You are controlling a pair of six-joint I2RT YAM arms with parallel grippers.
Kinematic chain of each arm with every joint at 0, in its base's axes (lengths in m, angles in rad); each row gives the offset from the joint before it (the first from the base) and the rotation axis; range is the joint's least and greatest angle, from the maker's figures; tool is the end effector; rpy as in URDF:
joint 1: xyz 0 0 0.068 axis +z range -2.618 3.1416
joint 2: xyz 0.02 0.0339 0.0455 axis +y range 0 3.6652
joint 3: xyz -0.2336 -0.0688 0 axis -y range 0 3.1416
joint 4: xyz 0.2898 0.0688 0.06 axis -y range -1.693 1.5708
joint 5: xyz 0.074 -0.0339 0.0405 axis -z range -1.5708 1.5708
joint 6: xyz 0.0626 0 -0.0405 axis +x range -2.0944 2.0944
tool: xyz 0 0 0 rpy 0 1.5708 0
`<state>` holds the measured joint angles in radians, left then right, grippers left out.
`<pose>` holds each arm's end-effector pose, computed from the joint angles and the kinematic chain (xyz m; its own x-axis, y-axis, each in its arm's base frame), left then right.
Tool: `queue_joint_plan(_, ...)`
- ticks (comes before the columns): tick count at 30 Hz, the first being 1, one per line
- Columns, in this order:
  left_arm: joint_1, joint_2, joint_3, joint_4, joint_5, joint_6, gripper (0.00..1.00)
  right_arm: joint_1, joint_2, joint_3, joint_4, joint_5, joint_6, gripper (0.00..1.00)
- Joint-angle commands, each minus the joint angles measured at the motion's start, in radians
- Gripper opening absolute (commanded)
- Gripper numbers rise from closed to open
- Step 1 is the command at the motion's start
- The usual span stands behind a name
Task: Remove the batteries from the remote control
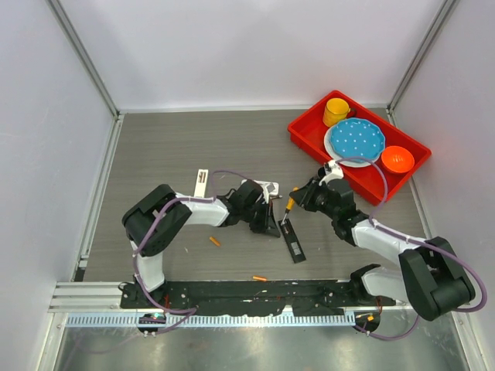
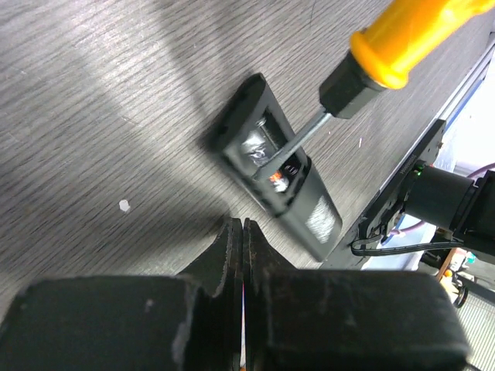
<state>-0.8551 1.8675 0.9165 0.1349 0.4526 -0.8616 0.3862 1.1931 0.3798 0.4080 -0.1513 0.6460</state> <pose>0.2383 -0.3158 0.0409 -0.9755 0.0818 -0.2044 0.2072 0.6542 -0.7273 0.2757 0.1223 0.1077 -0.5931 0.4013 -0.6980 -0.1799 0.7790 0.6007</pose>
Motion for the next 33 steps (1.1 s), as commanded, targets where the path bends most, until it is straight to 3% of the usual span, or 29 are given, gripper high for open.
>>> queue_joint_plan(1, 0.005, -0.011, -0.019, 0.009, -0.052, -0.002, 0.00, 0.011, 0.028, 0.011, 0.026, 0.033, 0.001, 0.02)
queue_joint_plan(8, 0.007, -0.021, -0.025, -0.023, -0.095, 0.022, 0.00, 0.016, -0.016, 0.005, -0.008, 0.076, -0.031, 0.01)
queue_joint_plan(14, 0.005, 0.007, -0.018, -0.032, -0.100, 0.032, 0.00, 0.017, -0.066, 0.005, 0.023, 0.016, -0.028, 0.01)
queue_joint_plan(26, 0.002, 0.028, 0.021, -0.070, -0.109, 0.056, 0.00, 0.016, -0.109, -0.012, -0.064, 0.117, -0.062, 0.01)
queue_joint_plan(33, -0.004, 0.048, 0.042, -0.077, -0.103, 0.059, 0.00, 0.016, -0.057, -0.010, -0.060, 0.122, -0.074, 0.01)
